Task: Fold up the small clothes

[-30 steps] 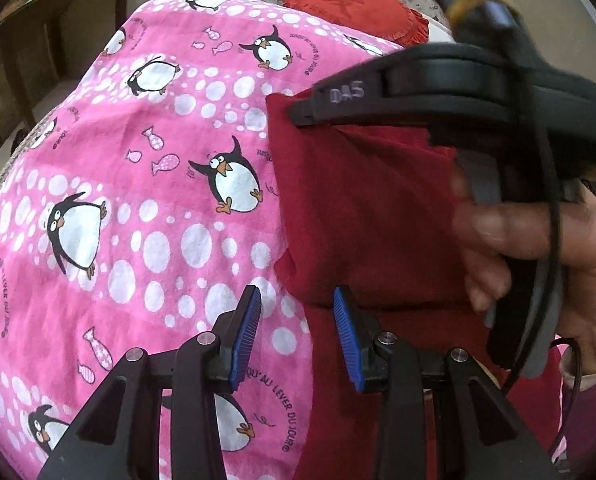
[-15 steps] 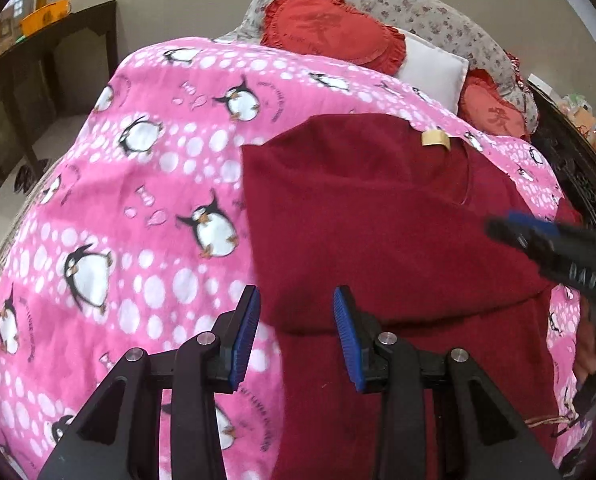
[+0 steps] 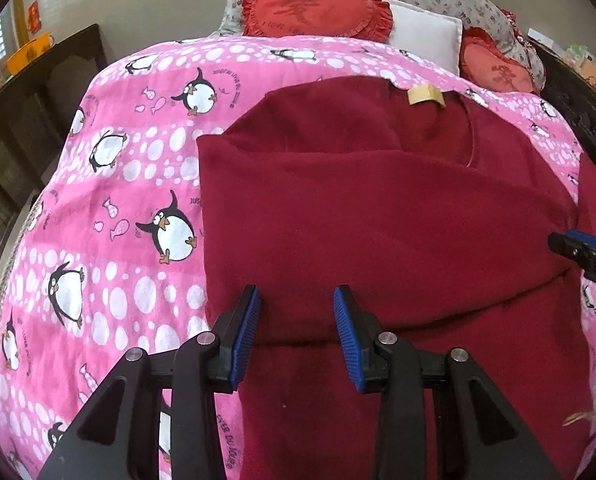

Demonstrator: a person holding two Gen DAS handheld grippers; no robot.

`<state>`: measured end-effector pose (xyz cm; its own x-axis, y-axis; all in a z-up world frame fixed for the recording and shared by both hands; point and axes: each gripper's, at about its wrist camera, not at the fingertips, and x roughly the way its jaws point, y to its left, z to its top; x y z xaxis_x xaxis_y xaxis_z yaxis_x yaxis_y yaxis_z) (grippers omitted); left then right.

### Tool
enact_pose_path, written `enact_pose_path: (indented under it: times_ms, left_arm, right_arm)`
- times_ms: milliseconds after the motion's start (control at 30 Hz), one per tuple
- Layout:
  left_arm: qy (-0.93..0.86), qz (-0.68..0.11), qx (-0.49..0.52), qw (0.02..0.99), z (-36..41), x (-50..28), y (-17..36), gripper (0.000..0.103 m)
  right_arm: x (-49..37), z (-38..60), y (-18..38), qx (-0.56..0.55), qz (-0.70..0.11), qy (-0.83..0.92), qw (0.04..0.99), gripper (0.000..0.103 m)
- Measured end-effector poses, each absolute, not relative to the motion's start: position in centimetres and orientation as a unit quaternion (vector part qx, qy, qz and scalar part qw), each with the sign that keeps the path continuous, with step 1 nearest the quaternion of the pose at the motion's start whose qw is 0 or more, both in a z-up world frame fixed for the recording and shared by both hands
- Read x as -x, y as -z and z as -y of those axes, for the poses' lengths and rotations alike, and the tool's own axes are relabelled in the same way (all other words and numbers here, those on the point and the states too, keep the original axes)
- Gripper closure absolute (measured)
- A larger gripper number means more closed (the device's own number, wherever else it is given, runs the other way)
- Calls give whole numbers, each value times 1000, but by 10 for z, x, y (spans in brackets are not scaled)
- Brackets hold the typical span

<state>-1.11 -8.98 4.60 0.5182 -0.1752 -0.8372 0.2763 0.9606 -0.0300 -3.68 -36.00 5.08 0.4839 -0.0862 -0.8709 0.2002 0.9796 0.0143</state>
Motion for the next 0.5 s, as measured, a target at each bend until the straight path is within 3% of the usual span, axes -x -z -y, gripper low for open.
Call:
enact_pose_path:
  times_ms: [233,367,500]
  left_arm:
    - [136,-461,-58,875,97,22,-59,85]
    - [136,-467,-52,872,99,22,-58,85]
    - [137,-479,-50,865,103,21,-50,85]
  right_arm:
    - [54,349,-59,-62,-489,74,867,43]
    - [50,354,-31,-71,-528,76,843,43]
    - [60,355,-42,-78,-514,65,852,43]
